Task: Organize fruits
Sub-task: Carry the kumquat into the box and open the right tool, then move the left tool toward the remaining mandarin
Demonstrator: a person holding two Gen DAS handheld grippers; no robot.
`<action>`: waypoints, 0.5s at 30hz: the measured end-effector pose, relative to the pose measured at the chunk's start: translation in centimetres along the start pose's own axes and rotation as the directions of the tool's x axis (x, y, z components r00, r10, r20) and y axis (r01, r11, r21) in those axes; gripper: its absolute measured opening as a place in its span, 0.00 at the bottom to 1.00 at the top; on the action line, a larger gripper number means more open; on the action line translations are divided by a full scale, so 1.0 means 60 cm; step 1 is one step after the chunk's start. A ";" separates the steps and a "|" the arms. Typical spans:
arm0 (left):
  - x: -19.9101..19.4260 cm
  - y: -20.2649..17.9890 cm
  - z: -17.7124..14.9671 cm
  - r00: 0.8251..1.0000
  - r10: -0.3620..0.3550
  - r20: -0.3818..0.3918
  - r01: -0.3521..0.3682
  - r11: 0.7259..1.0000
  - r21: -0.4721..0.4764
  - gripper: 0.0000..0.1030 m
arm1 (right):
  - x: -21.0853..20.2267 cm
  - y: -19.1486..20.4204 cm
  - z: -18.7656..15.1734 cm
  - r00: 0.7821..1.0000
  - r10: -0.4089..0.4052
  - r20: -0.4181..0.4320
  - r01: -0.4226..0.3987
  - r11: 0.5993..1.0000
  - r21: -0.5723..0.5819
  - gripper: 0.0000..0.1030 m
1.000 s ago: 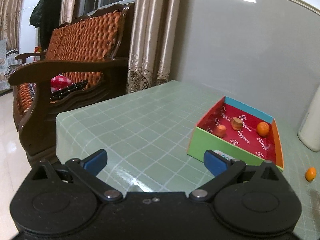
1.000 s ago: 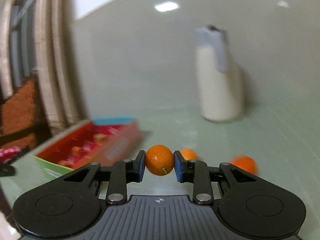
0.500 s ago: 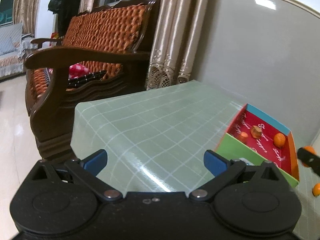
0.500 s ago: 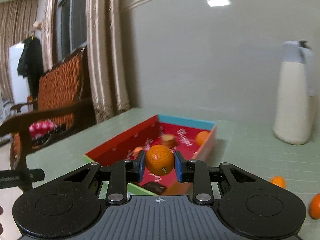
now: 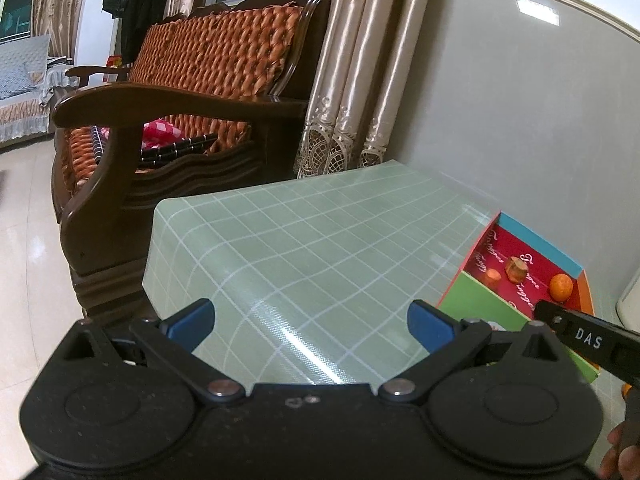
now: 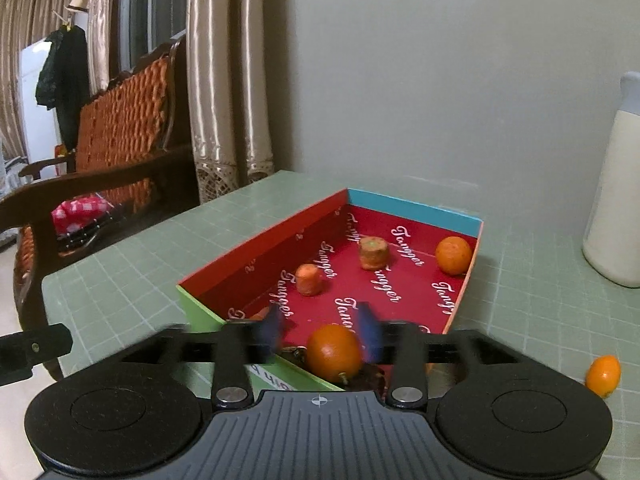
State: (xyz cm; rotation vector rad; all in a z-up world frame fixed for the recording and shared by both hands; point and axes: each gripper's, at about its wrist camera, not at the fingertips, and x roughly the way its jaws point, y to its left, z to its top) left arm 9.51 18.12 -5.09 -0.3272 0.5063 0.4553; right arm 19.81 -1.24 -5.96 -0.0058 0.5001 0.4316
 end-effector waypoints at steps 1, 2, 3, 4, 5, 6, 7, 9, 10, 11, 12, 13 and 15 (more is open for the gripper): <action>0.000 0.000 -0.001 1.000 0.001 0.000 -0.001 1.000 -0.001 0.94 | -0.005 -0.001 -0.001 1.000 -0.013 0.012 0.013 1.000 0.007 0.93; 0.000 0.000 -0.001 1.000 0.002 0.001 -0.002 1.000 -0.003 0.94 | -0.013 -0.002 -0.001 0.999 -0.018 0.040 0.017 1.000 0.010 0.93; 0.000 -0.001 -0.001 1.000 0.002 0.001 -0.002 1.000 -0.003 0.94 | -0.019 -0.002 -0.001 0.998 -0.011 0.057 0.010 1.000 0.004 0.93; 0.000 -0.002 -0.001 1.000 0.002 0.001 -0.002 1.000 0.000 0.94 | -0.021 0.000 0.001 0.998 -0.012 0.055 0.013 1.000 -0.008 0.93; 0.000 -0.001 -0.001 1.000 0.003 0.001 -0.003 1.000 0.001 0.94 | -0.024 0.001 0.003 0.998 -0.014 0.055 0.015 1.000 -0.017 0.93; 0.000 -0.002 -0.002 1.000 0.004 0.001 -0.004 1.000 0.003 0.94 | -0.028 0.001 0.004 0.998 -0.010 0.061 0.012 1.000 -0.023 0.93; -0.001 -0.003 -0.002 1.000 0.005 0.001 -0.005 1.000 0.005 0.94 | -0.032 0.002 0.007 0.998 -0.007 0.063 0.009 1.000 -0.028 0.93; -0.002 -0.006 -0.003 1.000 0.004 0.004 -0.005 1.000 0.012 0.94 | -0.040 0.004 0.012 0.998 -0.005 0.068 0.007 0.999 -0.034 0.93; -0.002 -0.007 -0.004 1.000 0.005 0.005 -0.005 1.000 0.017 0.94 | -0.047 0.004 0.014 0.997 -0.008 0.074 0.010 0.999 -0.036 0.93; -0.002 -0.009 -0.003 1.000 0.005 0.005 -0.005 1.000 0.022 0.94 | -0.053 0.004 0.016 0.997 -0.011 0.078 0.014 0.999 -0.041 0.93; -0.002 -0.011 -0.004 1.000 0.006 0.006 -0.006 1.000 0.027 0.94 | -0.060 0.003 0.018 0.997 -0.016 0.081 0.020 0.999 -0.046 0.93; -0.002 -0.014 -0.005 1.000 0.006 0.007 -0.007 0.999 0.032 0.94 | -0.066 0.002 0.020 0.996 -0.023 0.086 0.027 0.998 -0.050 0.93; -0.001 -0.020 -0.006 1.000 0.007 0.008 -0.007 0.999 0.045 0.94 | -0.082 -0.004 0.021 0.994 -0.035 0.099 0.041 0.998 -0.056 0.93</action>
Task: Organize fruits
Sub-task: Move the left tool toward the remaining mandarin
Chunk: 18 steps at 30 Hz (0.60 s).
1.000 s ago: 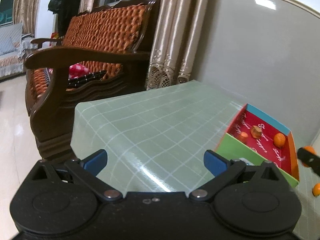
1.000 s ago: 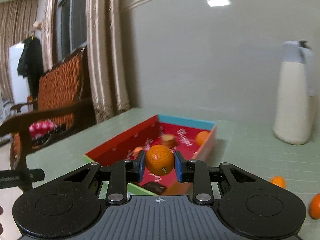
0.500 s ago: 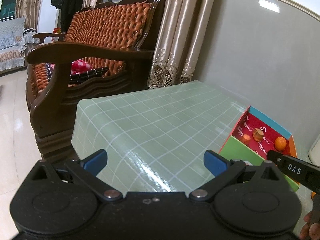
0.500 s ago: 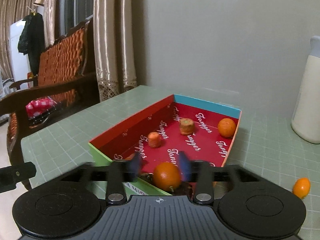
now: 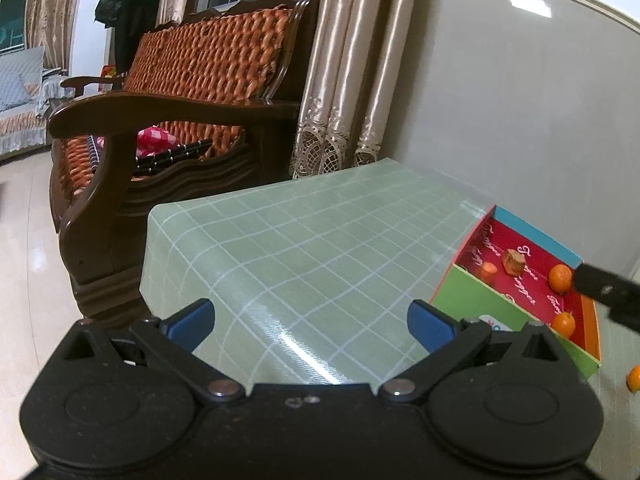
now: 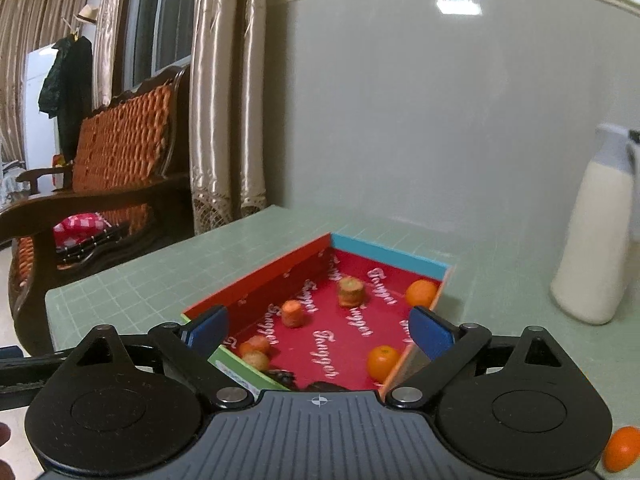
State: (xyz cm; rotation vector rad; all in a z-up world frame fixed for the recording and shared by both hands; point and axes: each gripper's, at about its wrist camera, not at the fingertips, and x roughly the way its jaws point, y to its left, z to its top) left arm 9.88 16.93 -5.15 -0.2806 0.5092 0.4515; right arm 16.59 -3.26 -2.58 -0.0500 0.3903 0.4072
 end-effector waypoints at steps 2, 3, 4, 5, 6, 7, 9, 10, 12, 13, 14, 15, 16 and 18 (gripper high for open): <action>0.000 -0.009 -0.002 1.000 0.000 0.004 0.000 1.000 0.016 0.94 | -0.015 -0.010 0.000 1.000 -0.021 0.006 0.021 1.000 -0.004 0.94; -0.001 -0.013 -0.003 1.000 -0.001 0.009 0.001 1.000 0.026 0.94 | -0.023 -0.015 -0.001 0.999 -0.032 0.009 0.032 0.999 -0.005 0.96; -0.003 -0.018 -0.005 1.000 -0.004 0.015 0.003 0.999 0.036 0.94 | -0.032 -0.022 -0.003 0.999 -0.044 0.014 0.044 0.999 -0.003 0.99; -0.006 -0.025 -0.006 1.000 -0.010 0.023 0.008 0.999 0.049 0.94 | -0.042 -0.030 -0.006 0.998 -0.057 0.024 0.057 0.998 -0.001 1.00; -0.008 -0.031 -0.008 0.999 -0.019 0.032 0.017 0.998 0.063 0.94 | -0.054 -0.039 -0.012 0.996 -0.077 0.040 0.077 0.997 -0.001 1.00; -0.011 -0.038 -0.010 0.999 -0.028 0.040 0.025 0.997 0.079 0.94 | -0.064 -0.046 -0.016 0.994 -0.094 0.051 0.094 0.996 -0.005 1.00; -0.017 -0.056 -0.015 0.997 -0.048 0.059 0.041 0.992 0.118 0.94 | -0.086 -0.064 -0.032 0.988 -0.137 0.072 0.139 0.990 -0.012 1.00; -0.021 -0.065 -0.018 0.996 -0.061 0.069 0.051 0.989 0.138 0.94 | -0.095 -0.073 -0.040 0.984 -0.158 0.082 0.159 0.987 -0.010 1.00; -0.027 -0.085 -0.026 0.992 -0.095 0.082 0.079 0.981 0.177 0.94 | -0.113 -0.093 -0.058 0.975 -0.198 0.103 0.199 0.980 -0.002 1.00; -0.029 -0.094 -0.029 0.990 -0.111 0.084 0.094 0.977 0.192 0.94 | -0.120 -0.102 -0.067 0.969 -0.219 0.115 0.220 0.975 0.000 1.00; -0.030 -0.103 -0.032 0.988 -0.130 0.084 0.110 0.972 0.209 0.94 | -0.126 -0.111 -0.076 0.961 -0.245 0.127 0.247 0.969 0.002 1.00; -0.032 -0.112 -0.037 0.986 -0.146 0.083 0.124 0.967 0.223 0.94 | -0.132 -0.122 -0.086 0.951 -0.277 0.138 0.279 0.960 0.008 1.00; -0.034 -0.122 -0.041 0.983 -0.162 0.082 0.139 0.961 0.239 0.94 | -0.135 -0.131 -0.095 0.941 -0.305 0.144 0.306 0.952 0.016 1.00; -0.038 -0.140 -0.050 0.978 -0.191 0.084 0.162 0.949 0.269 0.94 | -0.141 -0.151 -0.110 0.919 -0.365 0.147 0.364 0.931 0.034 1.00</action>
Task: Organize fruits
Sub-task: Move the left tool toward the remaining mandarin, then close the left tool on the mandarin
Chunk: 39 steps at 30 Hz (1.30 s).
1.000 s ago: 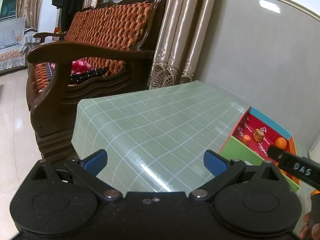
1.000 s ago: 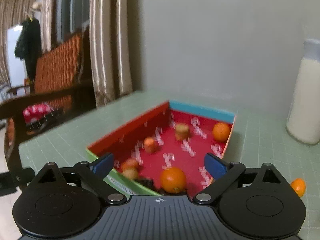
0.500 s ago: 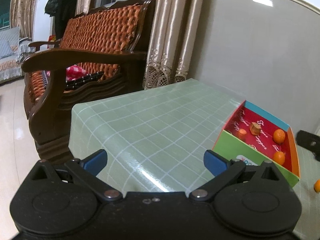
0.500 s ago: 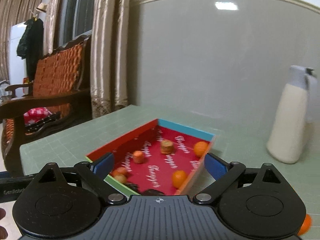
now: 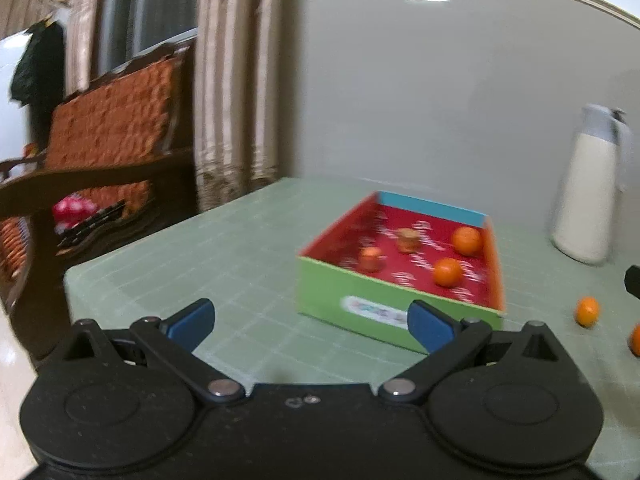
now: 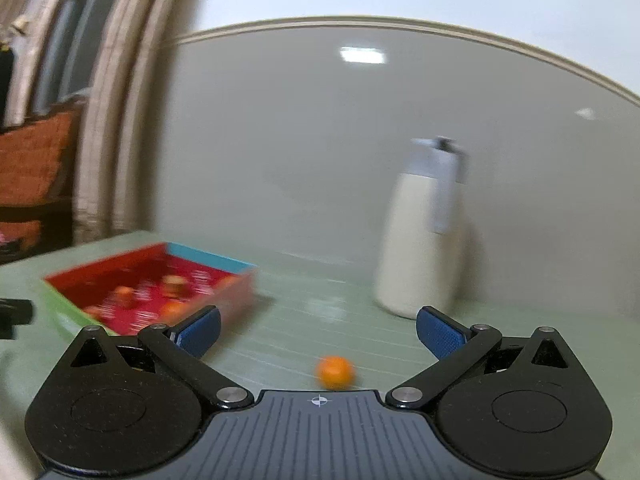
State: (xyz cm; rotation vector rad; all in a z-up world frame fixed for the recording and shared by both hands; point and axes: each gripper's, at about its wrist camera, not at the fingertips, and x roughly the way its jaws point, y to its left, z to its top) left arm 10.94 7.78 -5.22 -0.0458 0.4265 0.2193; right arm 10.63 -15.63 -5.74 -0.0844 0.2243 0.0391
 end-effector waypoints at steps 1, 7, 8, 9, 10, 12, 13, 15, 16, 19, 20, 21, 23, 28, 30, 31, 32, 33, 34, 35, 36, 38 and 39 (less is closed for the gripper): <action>-0.002 -0.011 -0.001 1.000 -0.023 0.007 0.023 1.000 0.015 0.94 | 0.000 -0.010 -0.006 0.999 -0.038 0.005 0.038 0.999 0.006 1.00; -0.011 -0.088 -0.008 0.989 -0.144 0.019 0.140 0.982 0.124 0.94 | -0.007 -0.094 -0.028 0.979 -0.204 -0.025 0.206 0.968 0.143 1.00; -0.012 -0.103 -0.009 0.986 -0.168 0.012 0.164 0.977 0.139 0.94 | -0.008 -0.107 -0.031 0.972 -0.232 -0.040 0.236 0.959 0.160 1.00; -0.013 -0.118 -0.010 0.981 -0.193 0.005 0.190 0.969 0.155 0.94 | -0.009 -0.120 -0.033 0.965 -0.256 -0.055 0.262 0.950 0.171 1.00; -0.014 -0.133 -0.012 0.976 -0.216 0.002 0.212 0.962 0.170 0.94 | -0.010 -0.134 -0.036 0.958 -0.278 -0.067 0.286 0.942 0.177 1.00; -0.015 -0.168 -0.015 0.966 -0.257 -0.001 0.252 0.946 0.205 0.94 | -0.015 -0.158 -0.043 0.939 -0.331 -0.088 0.342 0.920 0.190 1.00; -0.015 -0.186 -0.016 0.960 -0.279 -0.005 0.273 0.936 0.220 0.94 | -0.019 -0.168 -0.046 0.931 -0.352 -0.096 0.364 0.910 0.200 1.00; -0.016 -0.220 -0.019 0.945 -0.326 -0.022 0.321 0.916 0.242 0.93 | -0.028 -0.192 -0.054 0.910 -0.398 -0.116 0.414 0.884 0.217 1.00; -0.016 -0.238 -0.020 0.936 -0.351 -0.032 0.347 0.903 0.253 0.93 | -0.031 -0.200 -0.057 0.898 -0.422 -0.125 0.440 0.871 0.218 1.00; -0.015 -0.292 -0.029 0.909 -0.413 -0.061 0.412 0.862 0.296 0.92 | -0.039 -0.228 -0.067 0.859 -0.489 -0.155 0.512 0.831 0.216 1.00; -0.014 -0.309 -0.032 0.901 -0.427 -0.071 0.427 0.849 0.312 0.91 | -0.043 -0.237 -0.070 0.845 -0.509 -0.163 0.534 0.817 0.217 1.00; -0.014 -0.325 -0.036 0.893 -0.442 -0.081 0.443 0.835 0.328 0.90 | -0.046 -0.245 -0.071 0.834 -0.525 -0.169 0.551 0.804 0.222 1.00; -0.011 -0.358 -0.044 0.876 -0.472 -0.104 0.475 0.803 0.359 0.89 | -0.051 -0.267 -0.078 0.815 -0.550 -0.181 0.579 0.780 0.237 1.00; -0.003 -0.420 -0.061 0.841 -0.518 -0.159 0.532 0.734 0.422 0.81 | -0.071 -0.292 -0.084 0.761 -0.614 -0.207 0.648 0.724 0.237 1.00; 0.003 -0.438 -0.064 0.834 -0.523 -0.176 0.544 0.723 0.426 0.79 | -0.087 -0.297 -0.084 0.761 -0.616 -0.203 0.648 0.722 0.242 1.00; 0.007 -0.445 -0.065 0.830 -0.526 -0.185 0.550 0.720 0.424 0.78 | -0.082 -0.299 -0.084 0.764 -0.612 -0.204 0.645 0.723 0.247 1.00; 0.012 -0.452 -0.065 0.828 -0.527 -0.194 0.555 0.717 0.422 0.76 | -0.085 -0.302 -0.084 0.767 -0.609 -0.205 0.642 0.724 0.253 1.00; 0.018 -0.459 -0.066 0.824 -0.529 -0.204 0.562 0.712 0.420 0.71 | -0.089 -0.303 -0.085 0.770 -0.605 -0.205 0.639 0.726 0.256 1.00; 0.023 -0.466 -0.067 0.820 -0.531 -0.215 0.569 0.709 0.417 0.69 | -0.091 -0.306 -0.084 0.772 -0.601 -0.206 0.636 0.727 0.260 1.00; 0.026 -0.475 -0.067 0.817 -0.532 -0.224 0.574 0.706 0.416 0.69 | -0.094 -0.308 -0.084 0.774 -0.598 -0.206 0.633 0.728 0.264 1.00; 0.030 -0.482 -0.066 0.814 -0.533 -0.232 0.578 0.702 0.415 0.68 | -0.095 -0.312 -0.082 0.777 -0.595 -0.205 0.629 0.729 0.269 1.00; 0.038 -0.494 -0.069 0.808 -0.535 -0.245 0.586 0.696 0.415 0.66 | -0.094 -0.317 -0.079 0.781 -0.590 -0.204 0.624 0.730 0.279 1.00; 0.042 -0.499 -0.070 0.804 -0.537 -0.255 0.593 0.692 0.413 0.61 | -0.095 -0.319 -0.079 0.783 -0.587 -0.206 0.622 0.730 0.284 1.00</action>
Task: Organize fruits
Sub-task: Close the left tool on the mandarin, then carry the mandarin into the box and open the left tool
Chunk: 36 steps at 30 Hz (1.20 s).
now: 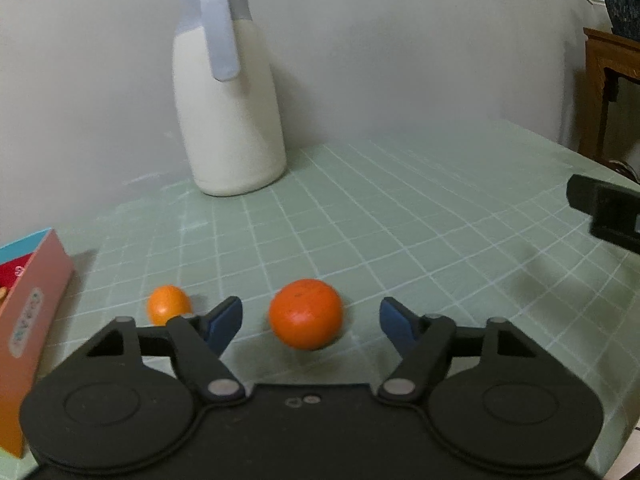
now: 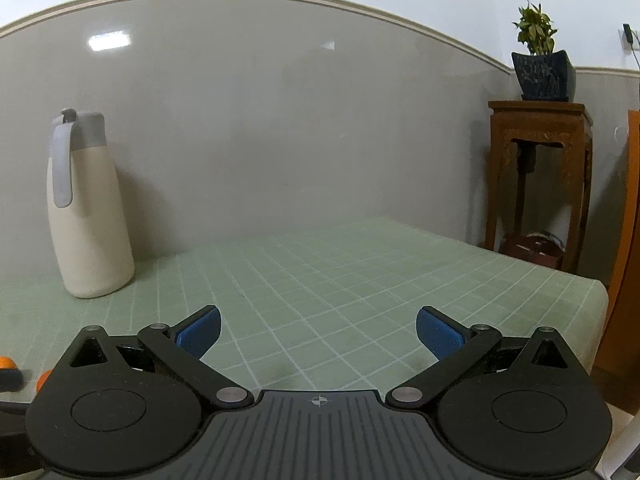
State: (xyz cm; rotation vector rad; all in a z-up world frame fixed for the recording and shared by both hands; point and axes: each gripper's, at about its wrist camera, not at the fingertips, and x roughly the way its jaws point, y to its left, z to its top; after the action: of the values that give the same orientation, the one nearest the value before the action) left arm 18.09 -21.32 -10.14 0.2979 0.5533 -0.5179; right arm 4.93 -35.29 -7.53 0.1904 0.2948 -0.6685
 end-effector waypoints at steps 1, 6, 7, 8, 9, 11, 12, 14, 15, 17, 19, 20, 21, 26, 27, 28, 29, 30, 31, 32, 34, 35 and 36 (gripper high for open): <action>0.007 -0.001 0.001 1.000 -0.010 -0.011 0.010 1.000 -0.003 0.54 | 0.001 0.003 0.001 1.000 0.001 -0.004 -0.001 1.000 0.003 1.00; 0.024 0.001 -0.001 0.999 0.011 -0.033 -0.012 1.000 -0.028 0.35 | 0.003 0.008 0.006 1.000 -0.007 -0.009 0.007 1.000 0.010 1.00; 0.024 0.005 -0.003 0.999 0.009 -0.038 -0.011 0.999 -0.039 0.31 | 0.002 0.009 0.005 1.000 -0.017 -0.004 0.017 1.000 0.008 1.00; 0.023 0.008 -0.004 0.999 0.005 -0.034 -0.007 0.999 -0.054 0.31 | 0.001 0.010 0.006 1.000 -0.021 0.000 0.021 1.000 0.007 1.00; 0.023 0.009 -0.004 0.999 0.004 -0.033 -0.006 0.998 -0.057 0.31 | 0.000 0.010 0.006 1.000 -0.021 0.003 0.021 1.000 0.009 1.00; 0.021 0.008 -0.004 1.000 0.009 -0.030 -0.011 0.999 -0.050 0.31 | 0.001 0.010 0.006 1.000 -0.019 0.001 0.019 1.000 0.009 1.00; 0.021 0.007 -0.005 1.000 0.012 -0.029 -0.014 0.999 -0.049 0.31 | 0.002 0.011 0.005 1.000 -0.017 -0.003 0.017 1.000 0.008 1.00; 0.019 0.008 -0.004 1.000 0.015 -0.027 -0.016 0.998 -0.054 0.31 | 0.003 0.013 0.005 1.000 -0.012 -0.010 0.012 1.000 0.009 1.00; 0.017 0.010 -0.004 1.000 0.017 -0.025 -0.018 0.998 -0.059 0.31 | 0.004 0.014 0.005 1.000 -0.009 -0.012 0.010 1.000 0.010 1.00; 0.010 0.013 -0.002 1.000 0.024 -0.019 -0.025 0.998 -0.065 0.31 | 0.003 0.016 0.005 1.000 -0.004 -0.012 0.004 1.000 0.009 1.00; 0.005 0.017 -0.001 1.000 0.024 -0.015 -0.025 0.997 -0.073 0.31 | 0.003 0.020 0.003 1.000 0.000 -0.010 0.000 1.000 0.001 1.00; 0.001 0.017 -0.001 1.000 0.027 -0.013 -0.028 0.997 -0.075 0.31 | 0.003 0.023 0.003 1.000 0.003 -0.010 -0.003 1.000 -0.004 1.00; -0.002 0.019 -0.001 0.999 0.030 -0.012 -0.031 0.997 -0.077 0.31 | 0.003 0.025 0.002 1.000 0.006 -0.012 -0.006 1.000 -0.007 1.00; -0.008 0.026 -0.003 0.999 0.037 -0.010 -0.038 0.996 -0.085 0.31 | 0.002 0.034 -0.002 1.000 0.010 -0.015 -0.010 1.000 -0.015 1.00; -0.009 0.026 -0.004 0.999 0.038 -0.011 -0.039 0.996 -0.087 0.31 | 0.002 0.035 -0.002 1.000 0.010 -0.013 -0.011 1.000 -0.017 1.00; -0.009 0.027 -0.004 0.999 0.038 -0.011 -0.039 0.995 -0.087 0.31 | 0.002 0.036 -0.003 1.000 0.011 -0.012 -0.011 1.000 -0.019 1.00; -0.010 0.027 -0.004 0.999 0.038 -0.012 -0.039 0.995 -0.088 0.31 | 0.002 0.037 -0.003 1.000 0.011 -0.012 -0.011 1.000 -0.021 1.00; -0.011 0.027 -0.004 0.999 0.037 -0.012 -0.038 0.995 -0.090 0.31 | 0.003 0.037 -0.003 1.000 0.011 -0.013 -0.011 1.000 -0.022 1.00; -0.012 0.027 -0.004 0.999 0.037 -0.011 -0.038 0.995 -0.090 0.31 | 0.003 0.036 -0.004 1.000 0.011 -0.013 -0.011 1.000 -0.022 1.00; -0.013 0.027 -0.003 0.999 0.039 -0.009 -0.039 0.995 -0.089 0.31 | 0.004 0.036 -0.004 1.000 0.010 -0.014 -0.010 1.000 -0.021 1.00; -0.018 0.028 -0.002 0.999 0.041 -0.002 -0.041 0.995 -0.091 0.31 | 0.007 0.034 -0.002 1.000 0.011 -0.018 -0.012 1.000 -0.017 1.00; -0.020 0.030 -0.002 0.999 0.043 0.002 -0.043 0.995 -0.091 0.31 | 0.008 0.033 -0.001 1.000 0.015 -0.019 -0.015 1.000 -0.014 1.00; -0.023 0.031 -0.001 0.999 0.048 0.007 -0.047 0.995 -0.092 0.31 | 0.008 0.033 -0.001 1.000 0.020 -0.020 -0.020 1.000 -0.013 1.00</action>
State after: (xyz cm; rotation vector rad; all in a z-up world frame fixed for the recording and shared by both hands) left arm 18.07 -19.19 -9.17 0.2208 0.5585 -0.4466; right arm 6.54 -34.05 -7.59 0.1875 0.3154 -0.6452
